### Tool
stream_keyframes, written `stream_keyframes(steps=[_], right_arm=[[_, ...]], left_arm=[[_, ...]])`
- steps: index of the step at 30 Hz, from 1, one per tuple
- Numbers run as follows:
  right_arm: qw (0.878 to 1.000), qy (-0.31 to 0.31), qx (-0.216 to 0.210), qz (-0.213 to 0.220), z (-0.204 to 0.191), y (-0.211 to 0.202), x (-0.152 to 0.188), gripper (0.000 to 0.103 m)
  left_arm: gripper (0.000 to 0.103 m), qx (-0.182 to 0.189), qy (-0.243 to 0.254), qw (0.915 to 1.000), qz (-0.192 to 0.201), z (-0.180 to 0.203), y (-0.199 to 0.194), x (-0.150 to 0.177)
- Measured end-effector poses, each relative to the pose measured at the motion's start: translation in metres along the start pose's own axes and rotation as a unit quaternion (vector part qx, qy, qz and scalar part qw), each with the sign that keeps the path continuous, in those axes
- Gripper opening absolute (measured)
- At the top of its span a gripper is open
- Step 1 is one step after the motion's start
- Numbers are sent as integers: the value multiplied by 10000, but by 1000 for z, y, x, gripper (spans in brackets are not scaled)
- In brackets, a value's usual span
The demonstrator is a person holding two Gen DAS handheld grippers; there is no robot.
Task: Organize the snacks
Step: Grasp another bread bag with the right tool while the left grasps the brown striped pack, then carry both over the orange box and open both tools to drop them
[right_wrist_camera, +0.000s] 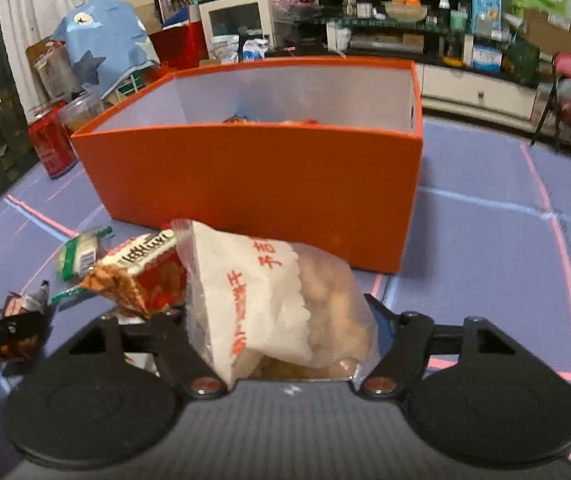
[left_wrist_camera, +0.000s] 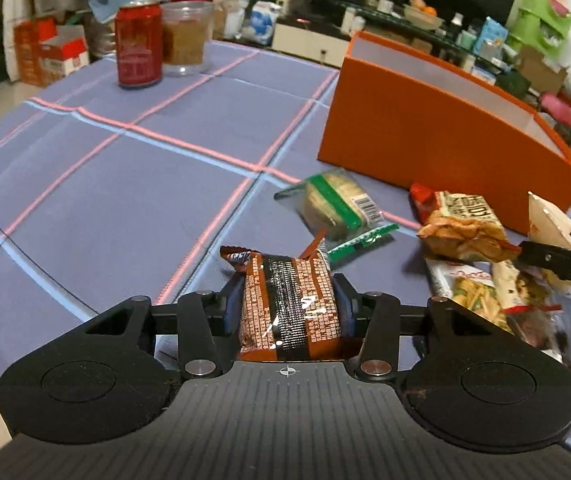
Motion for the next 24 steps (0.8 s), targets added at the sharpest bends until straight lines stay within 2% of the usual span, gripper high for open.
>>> stream_keyframes(steps=[5, 9, 13, 17, 19, 20, 21, 22, 24], right_arm=[[9993, -172, 44, 326, -7, -38, -19, 74], [9959, -333, 100, 833, -16, -66, -53, 74], [9940, -315, 217, 1024, -15, -52, -102, 74], [9926, -455, 375, 1066, -20, -21, -145, 74], [9916, -531, 547, 1046, -21, 0, -163, 78], [9911, -532, 606, 1058, -21, 6, -168, 79], [9904, -524, 687, 1078, -20, 7, -172, 82], [9894, -473, 746, 1152, -20, 1, -174, 84], [9872, -352, 693, 1394, -19, -24, -167, 93]], left_arm=[[35, 249, 228, 9987, 384, 3, -35, -20], [35, 613, 507, 9932, 855, 24, -50, -65], [36, 869, 815, 9823, 1443, 59, -38, -125], [37, 1067, 924, 9767, 1618, 97, 2, -183], [66, 1118, 1078, 9782, 1377, 112, 33, -202], [84, 1072, 1037, 9818, 1174, 115, 47, -209], [78, 1061, 976, 9837, 1073, 113, 51, -212], [76, 1078, 882, 9847, 1048, 108, 49, -213], [94, 1311, 760, 9812, 1196, 92, 31, -205]])
Point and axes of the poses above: each gripper's, at about its wrist camera, not at the fingertips, and y roughly the way its jaws point, z to its right, x to its underside, the point moved 5 cm from there along y, roughly the way its jaws point, and after that the axes turned 8 degrees about z, right-handed, at the moved point
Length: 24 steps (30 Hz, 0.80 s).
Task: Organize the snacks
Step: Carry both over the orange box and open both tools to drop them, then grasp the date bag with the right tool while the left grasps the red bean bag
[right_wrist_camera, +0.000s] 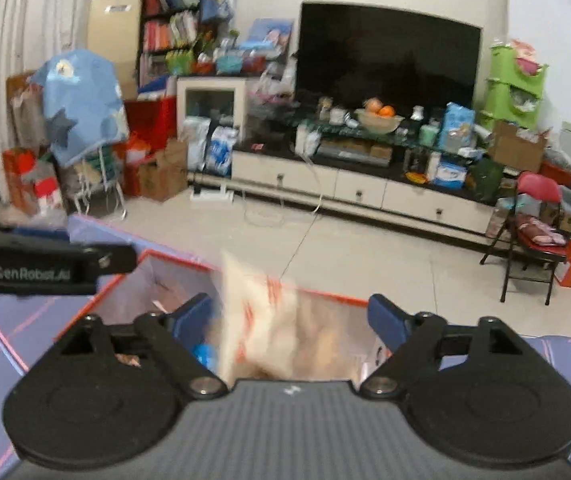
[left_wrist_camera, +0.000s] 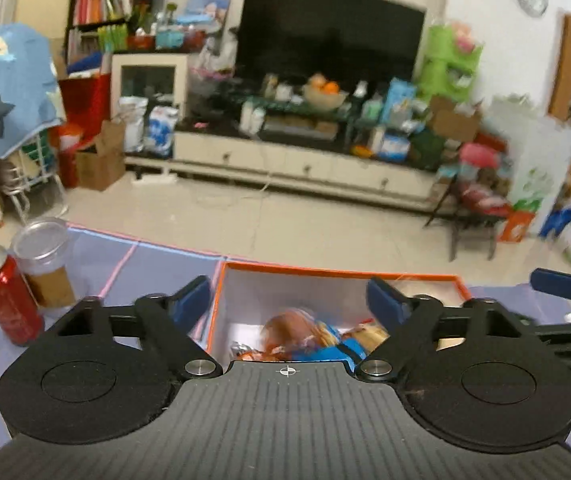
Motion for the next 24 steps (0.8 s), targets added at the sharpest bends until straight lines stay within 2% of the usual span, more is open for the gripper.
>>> stream_keyframes(steps=[2, 4, 7, 10, 12, 15, 17, 19, 21, 22, 24], right_arm=[[9998, 42, 92, 195, 3, -36, 12, 97], [9994, 114, 206, 265, 4, -74, 38, 99], [9991, 217, 376, -22, -5, -120, 93, 99], [9977, 175, 468, -457, -23, -144, 144, 99], [9957, 110, 493, -779, -33, -147, 165, 96], [9936, -310, 719, -816, -46, -141, 176, 94], [9933, -130, 793, -830, -44, -133, 179, 94], [9923, 95, 905, -839, -40, -130, 186, 94], [9920, 97, 847, -926, -39, -125, 192, 94], [9917, 98, 830, -982, -39, -122, 195, 94], [9910, 227, 767, -1070, -38, -118, 199, 94]], left_arm=[[96, -1, -32, 9999, 119, -17, -27, 14], [96, -125, -100, 9999, 32, -33, -49, 33], [96, -303, -248, 9990, -210, -54, -78, 69], [96, -395, -243, 9980, -423, -63, -88, 98], [96, -496, -269, 9969, -555, -68, -85, 113], [96, -784, -437, 9937, -677, -79, -81, 131], [96, -841, -705, 9909, -785, -81, -79, 139], [96, -749, -832, 9899, -867, -78, -76, 141], [97, -523, -723, 9918, -915, -72, -72, 140], [97, -528, -635, 9925, -902, -69, -70, 140], [97, -831, -535, 9905, -952, -70, -62, 145]])
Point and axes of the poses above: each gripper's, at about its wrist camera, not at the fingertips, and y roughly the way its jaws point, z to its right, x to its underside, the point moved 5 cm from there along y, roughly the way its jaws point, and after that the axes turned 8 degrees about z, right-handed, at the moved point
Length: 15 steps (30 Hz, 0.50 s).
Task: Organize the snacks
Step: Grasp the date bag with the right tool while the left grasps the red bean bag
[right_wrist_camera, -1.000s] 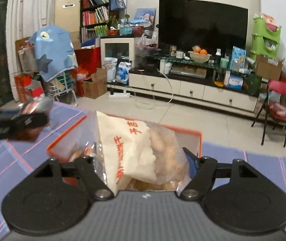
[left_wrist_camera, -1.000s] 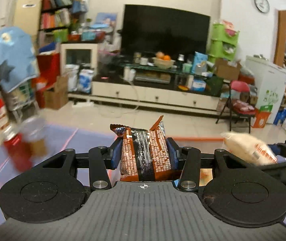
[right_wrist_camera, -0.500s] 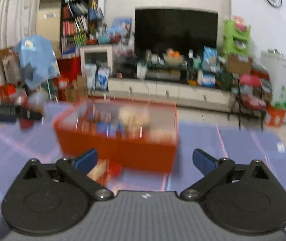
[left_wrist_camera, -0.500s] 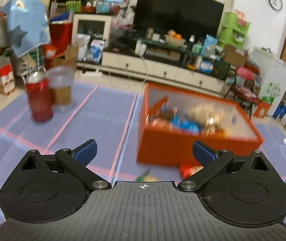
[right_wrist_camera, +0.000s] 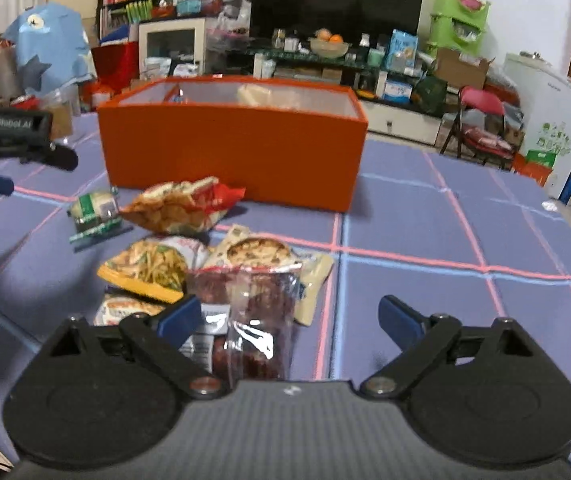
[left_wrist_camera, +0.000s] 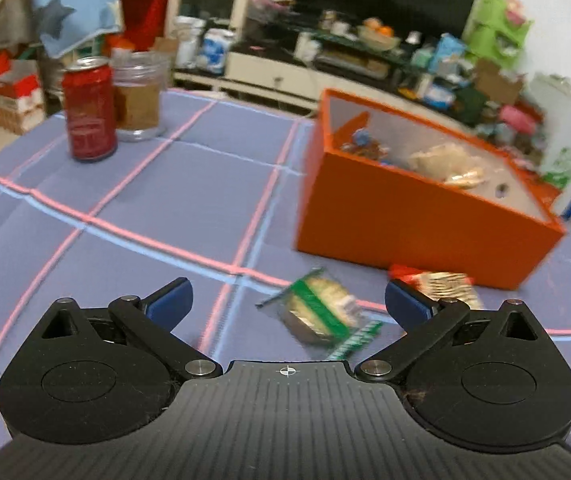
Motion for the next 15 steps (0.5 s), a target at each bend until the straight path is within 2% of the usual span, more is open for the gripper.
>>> stream_keyframes(steps=[2, 5, 9, 12, 14, 15], right_arm=[[9999, 116, -41, -39, 1, 1, 0, 93], [9996, 179, -200, -48, -2, -1, -1, 85], [9987, 231, -400, -235, -7, 6, 3, 85], [9976, 227, -521, -403, -12, 10, 7, 75], [9980, 7, -448, -435, -17, 11, 9, 71], [9977, -40, -447, -515, -18, 13, 11, 65]], left_arm=[[96, -401, -237, 9987, -229, -4, 12, 6], [96, -534, -539, 9961, -442, -4, 19, 12], [96, -767, -434, 9956, -316, 6, 21, 13], [96, -1004, -526, 9933, -230, 7, 19, 13], [96, -1172, -529, 9915, -210, 8, 21, 14], [96, -1223, -512, 9909, -246, 9, 24, 16]])
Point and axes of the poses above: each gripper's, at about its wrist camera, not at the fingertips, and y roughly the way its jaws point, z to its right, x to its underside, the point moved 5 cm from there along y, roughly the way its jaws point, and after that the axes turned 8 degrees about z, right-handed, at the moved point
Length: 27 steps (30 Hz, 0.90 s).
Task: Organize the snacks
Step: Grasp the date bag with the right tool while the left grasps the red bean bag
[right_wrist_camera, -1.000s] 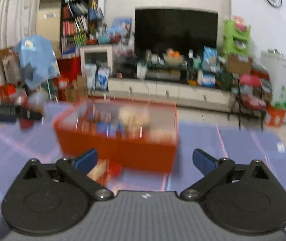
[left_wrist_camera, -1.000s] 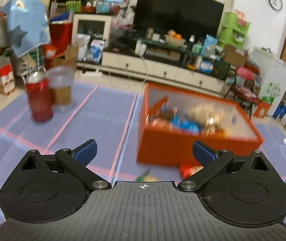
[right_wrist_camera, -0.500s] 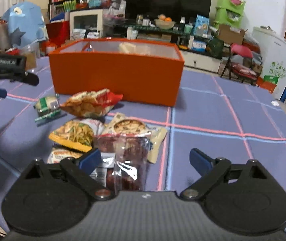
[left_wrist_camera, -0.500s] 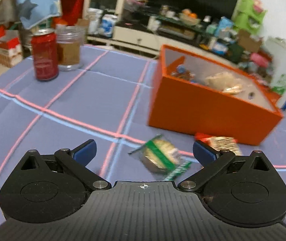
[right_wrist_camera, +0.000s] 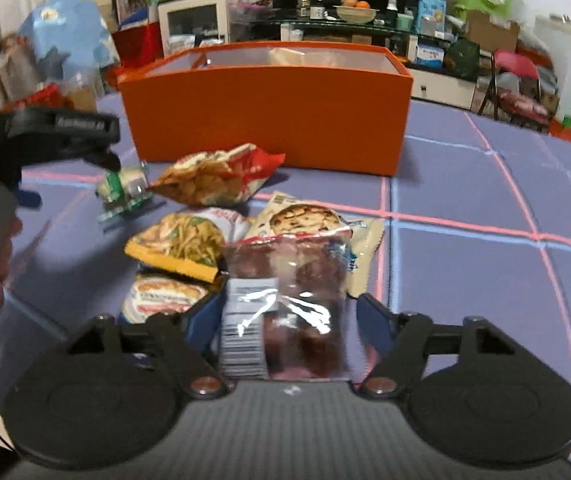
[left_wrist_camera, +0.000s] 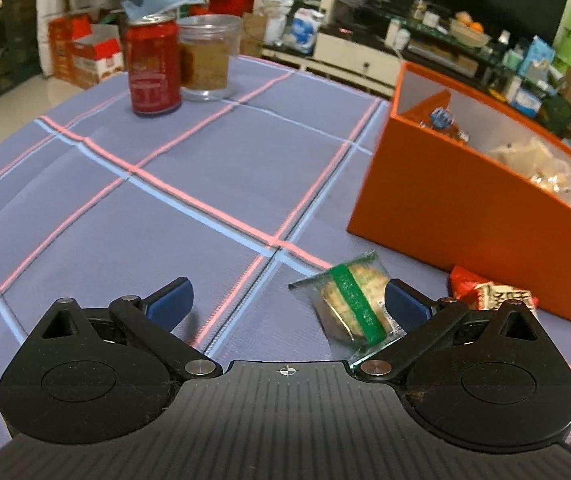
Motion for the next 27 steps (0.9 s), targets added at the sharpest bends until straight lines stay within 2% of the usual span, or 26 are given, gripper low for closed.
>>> stream_keyframes(steps=[1, 3, 5, 9, 12, 17, 20, 22, 25, 27], right_arm=[[10000, 13, -8, -71, 0, 2, 2, 61], [10000, 28, -32, -74, 2, 1, 2, 61], [10000, 11, -16, -55, 3, 1, 3, 61], [10000, -22, -7, -25, 2, 0, 3, 62], [10000, -19, -34, -23, 3, 0, 4, 62], [10000, -28, -41, -4, 1, 1, 3, 66], [10000, -40, -63, -11, 1, 0, 3, 66], [10000, -54, -68, -1, 1, 0, 3, 66], [10000, -43, -38, 4, 1, 1, 3, 65], [10000, -56, -20, 13, 1, 1, 3, 66]], left_arm=[[96, -36, 0, 10000, -67, 2, 3, 1], [96, -136, -60, 9997, -217, 5, 9, 7], [96, -127, -199, 9995, -187, 8, 13, 8], [97, -95, -134, 9999, -17, 15, 21, 5], [97, 2, -291, 9996, -66, 10, 21, 7], [97, 153, -190, 9997, -37, 15, 24, 5], [97, 204, 412, 9989, -14, 30, 29, 9], [96, 225, 621, 9978, 2, 32, 27, 14], [94, 273, 497, 9983, -109, 27, 21, 8], [97, 309, 324, 9990, 82, 23, 12, -2]])
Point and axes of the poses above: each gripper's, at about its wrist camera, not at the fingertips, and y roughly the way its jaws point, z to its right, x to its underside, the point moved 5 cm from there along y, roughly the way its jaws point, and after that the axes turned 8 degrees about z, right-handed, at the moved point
